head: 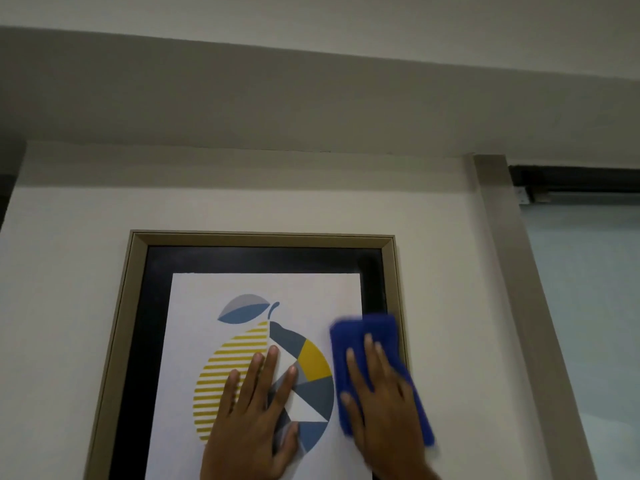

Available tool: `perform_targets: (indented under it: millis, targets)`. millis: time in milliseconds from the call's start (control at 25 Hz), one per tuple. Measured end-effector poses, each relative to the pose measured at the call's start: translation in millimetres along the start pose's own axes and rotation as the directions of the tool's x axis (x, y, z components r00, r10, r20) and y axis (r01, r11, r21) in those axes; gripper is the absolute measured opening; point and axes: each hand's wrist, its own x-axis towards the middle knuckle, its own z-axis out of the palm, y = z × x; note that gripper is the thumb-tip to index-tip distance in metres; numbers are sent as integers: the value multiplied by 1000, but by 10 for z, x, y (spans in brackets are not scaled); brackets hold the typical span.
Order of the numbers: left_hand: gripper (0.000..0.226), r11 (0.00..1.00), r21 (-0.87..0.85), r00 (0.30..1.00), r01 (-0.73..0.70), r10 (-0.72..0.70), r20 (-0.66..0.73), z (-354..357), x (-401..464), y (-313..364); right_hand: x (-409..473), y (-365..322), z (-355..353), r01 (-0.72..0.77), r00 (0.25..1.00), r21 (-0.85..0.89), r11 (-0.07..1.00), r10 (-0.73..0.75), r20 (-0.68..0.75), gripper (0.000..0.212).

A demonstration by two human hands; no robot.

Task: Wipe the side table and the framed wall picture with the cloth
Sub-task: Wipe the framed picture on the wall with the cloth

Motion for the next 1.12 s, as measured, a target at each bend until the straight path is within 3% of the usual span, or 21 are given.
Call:
perform_targets:
  millis: [160, 240, 320, 440, 560, 720, 1000, 1120]
  targets:
    - [76, 1000, -8, 1000, 4, -4, -15, -8, -31, -4, 1155, 110, -288, -28, 998, 82, 996, 33, -56, 56]
    - [80, 1000, 0, 1000, 1, -1, -20, -41, -30, 1, 1233, 139, -238, -23, 984, 65, 998, 34, -173, 53]
    - [80, 1000, 13, 1000, -3, 3, -15, -72, -32, 23, 760, 51, -36, -51, 980, 109, 993, 71, -188, 52]
    - [80, 1000, 19, 1000, -5, 4, 14, -42, -5, 23, -460, -248, 345, -209, 965, 156, 965, 230, -127, 55]
    - [80, 1000, 18, 1000, 14, -14, 4, -8, -34, 9, -1029, -287, 495, -212, 976, 128, 969, 216, -13, 60]
    - [77, 1000, 21, 1000, 7, -7, 15, -10, -33, 2, -616, -345, 328, -308, 950, 123, 943, 311, -7, 64]
    - [77, 999, 47, 1000, -6, 5, 19, 0, -18, 1, 1092, -98, -192, -226, 972, 104, 969, 231, -39, 60]
    - [78, 998, 69, 1000, -1, -1, 27, 10, -26, -3, 1098, -123, -142, -250, 963, 102, 963, 258, -77, 59]
